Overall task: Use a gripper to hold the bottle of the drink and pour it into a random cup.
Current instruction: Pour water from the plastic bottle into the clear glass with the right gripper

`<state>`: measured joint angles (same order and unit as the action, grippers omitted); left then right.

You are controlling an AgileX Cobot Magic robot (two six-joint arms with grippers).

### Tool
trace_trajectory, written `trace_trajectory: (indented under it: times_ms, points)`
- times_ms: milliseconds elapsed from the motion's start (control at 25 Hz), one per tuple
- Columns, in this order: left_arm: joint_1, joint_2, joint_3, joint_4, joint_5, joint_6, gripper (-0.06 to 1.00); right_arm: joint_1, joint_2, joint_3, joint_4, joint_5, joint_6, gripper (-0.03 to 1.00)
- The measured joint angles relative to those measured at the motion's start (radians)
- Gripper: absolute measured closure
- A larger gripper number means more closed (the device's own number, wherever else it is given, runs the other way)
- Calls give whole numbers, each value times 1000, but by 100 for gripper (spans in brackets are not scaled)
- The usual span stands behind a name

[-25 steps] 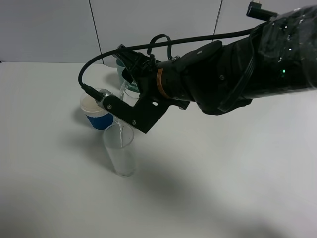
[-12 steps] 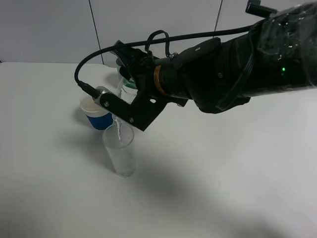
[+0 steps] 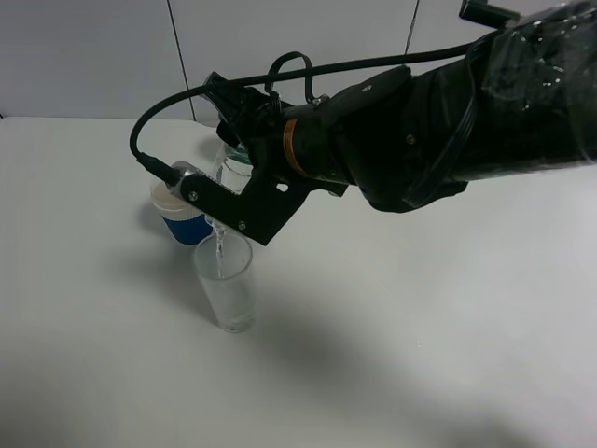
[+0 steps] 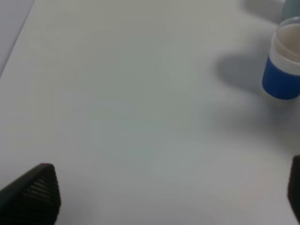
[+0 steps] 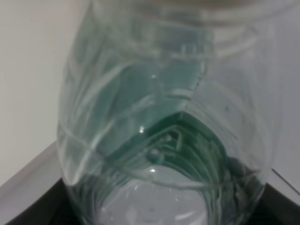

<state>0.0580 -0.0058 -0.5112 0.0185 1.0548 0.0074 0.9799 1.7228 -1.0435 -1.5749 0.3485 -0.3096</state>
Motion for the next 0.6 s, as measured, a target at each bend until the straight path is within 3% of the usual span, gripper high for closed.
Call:
trace_trajectory:
  times_ms: [600]
  points:
    - [0,0,0,2,0,0,-4,0,0,0,0,7,-60,42]
